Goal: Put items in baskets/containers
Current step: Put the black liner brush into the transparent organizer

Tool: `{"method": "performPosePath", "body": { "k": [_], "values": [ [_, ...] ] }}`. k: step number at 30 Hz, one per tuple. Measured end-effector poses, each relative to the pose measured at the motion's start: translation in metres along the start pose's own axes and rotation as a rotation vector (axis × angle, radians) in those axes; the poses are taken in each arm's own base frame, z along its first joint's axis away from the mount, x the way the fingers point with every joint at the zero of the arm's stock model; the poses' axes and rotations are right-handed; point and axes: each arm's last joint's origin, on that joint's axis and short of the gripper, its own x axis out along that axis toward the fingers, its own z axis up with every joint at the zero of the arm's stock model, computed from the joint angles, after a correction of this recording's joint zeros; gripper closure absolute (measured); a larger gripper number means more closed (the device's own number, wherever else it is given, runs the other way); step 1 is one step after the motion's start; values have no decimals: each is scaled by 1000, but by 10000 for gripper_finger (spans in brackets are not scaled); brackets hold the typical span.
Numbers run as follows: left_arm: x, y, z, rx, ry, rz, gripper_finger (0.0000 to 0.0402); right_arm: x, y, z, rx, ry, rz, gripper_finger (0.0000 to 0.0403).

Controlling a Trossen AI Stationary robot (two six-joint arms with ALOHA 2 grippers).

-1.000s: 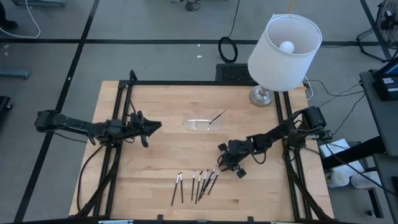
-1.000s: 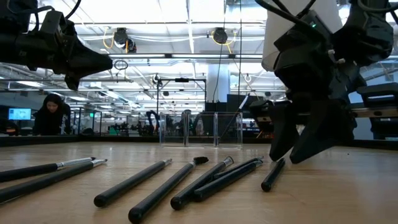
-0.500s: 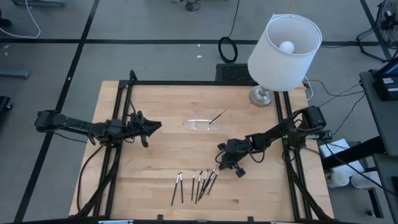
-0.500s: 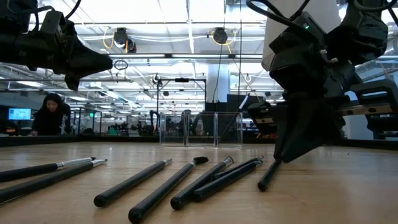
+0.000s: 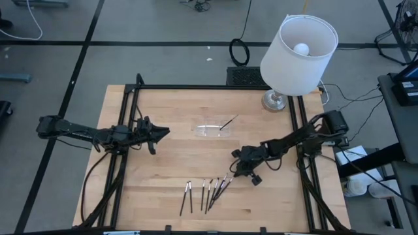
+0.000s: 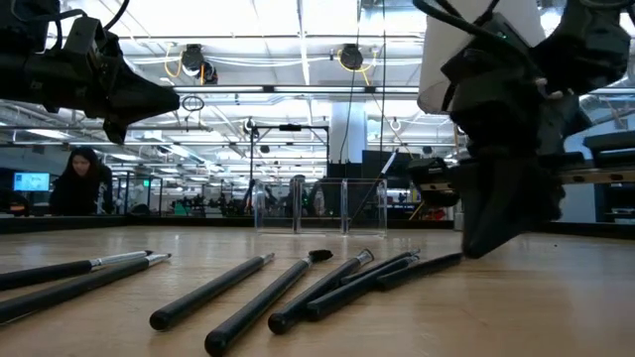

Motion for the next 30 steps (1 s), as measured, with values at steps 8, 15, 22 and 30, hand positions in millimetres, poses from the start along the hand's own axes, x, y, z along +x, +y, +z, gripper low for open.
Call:
{"method": "performPosePath", "body": {
  "k": [8,15,22,30],
  "values": [
    [0,0,-1,4,9,3,337,-25,15,33,-68,-17,-14,403],
    [0,0,-1,-16,8,3,337,-41,20,53,-115,-17,-25,403],
    [0,0,-1,-16,14,0,337,-49,20,60,-82,13,-54,403],
    [0,0,-2,-16,19,-10,337,-38,30,53,9,82,33,373]
  ]
}}
